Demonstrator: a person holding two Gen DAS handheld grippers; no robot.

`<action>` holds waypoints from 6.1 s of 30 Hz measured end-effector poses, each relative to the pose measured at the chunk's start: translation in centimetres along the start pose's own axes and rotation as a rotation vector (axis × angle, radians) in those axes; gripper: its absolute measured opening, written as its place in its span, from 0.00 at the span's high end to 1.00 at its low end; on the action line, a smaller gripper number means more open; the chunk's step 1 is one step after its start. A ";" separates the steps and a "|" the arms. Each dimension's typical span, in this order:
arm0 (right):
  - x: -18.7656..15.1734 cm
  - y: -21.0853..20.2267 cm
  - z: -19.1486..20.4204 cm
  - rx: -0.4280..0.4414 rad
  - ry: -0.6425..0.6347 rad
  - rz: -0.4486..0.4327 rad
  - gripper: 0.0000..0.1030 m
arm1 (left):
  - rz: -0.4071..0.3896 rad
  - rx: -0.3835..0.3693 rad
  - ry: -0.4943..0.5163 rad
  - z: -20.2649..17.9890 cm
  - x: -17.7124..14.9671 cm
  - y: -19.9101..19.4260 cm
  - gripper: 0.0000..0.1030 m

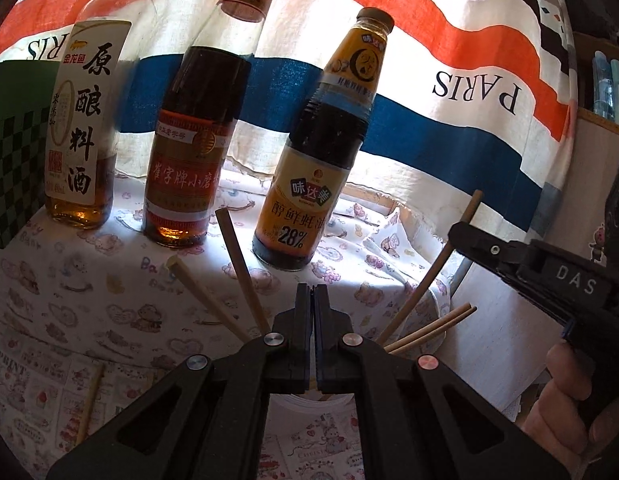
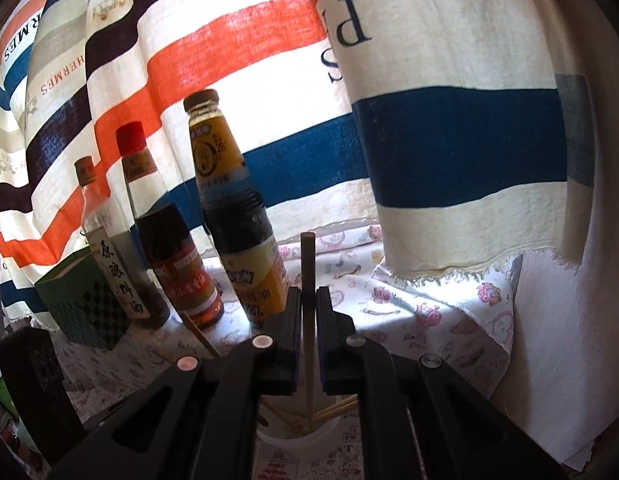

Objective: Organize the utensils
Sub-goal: 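Lower both chopsticks into the clear cup and open both grippers, then withdraw both open grippers from the cup toward the loose chopsticks, then close the left gripper on a wooden chopstick on the table, then lift the left gripper's chopstick while the right gripper closes on wooden chopsticks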

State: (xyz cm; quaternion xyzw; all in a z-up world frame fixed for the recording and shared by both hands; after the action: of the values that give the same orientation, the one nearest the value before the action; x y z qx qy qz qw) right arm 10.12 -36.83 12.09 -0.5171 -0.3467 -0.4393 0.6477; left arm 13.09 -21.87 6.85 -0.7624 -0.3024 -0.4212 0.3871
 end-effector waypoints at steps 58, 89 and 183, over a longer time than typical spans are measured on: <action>-11.0 -2.1 6.3 -0.059 -0.141 0.060 0.00 | -0.259 0.537 0.340 9.1 -2.9 -16.8 0.01; -17.0 5.9 2.0 -0.158 -0.024 0.398 0.00 | 0.345 0.419 0.029 18.7 -5.0 -1.6 0.01; -18.2 18.1 12.4 -0.111 -0.110 0.609 0.92 | -0.267 0.457 -0.090 16.3 0.7 -20.0 0.94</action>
State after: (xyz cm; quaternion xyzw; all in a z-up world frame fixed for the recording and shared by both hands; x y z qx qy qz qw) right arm 20.17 -19.50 -8.17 -0.6549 -0.1858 -0.2147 0.7003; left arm 4.33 2.34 8.51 -0.6267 -0.5045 -0.3551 0.4761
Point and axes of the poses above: each gripper's, at about its wrist camera, not at the fingertips, and y roughly the way its jaws point, z to its left, x to its top, the point moved 3 cm from there along y, roughly the way its jaws point, and after that the axes turned 1 degree about x, right-handed, at the moved point
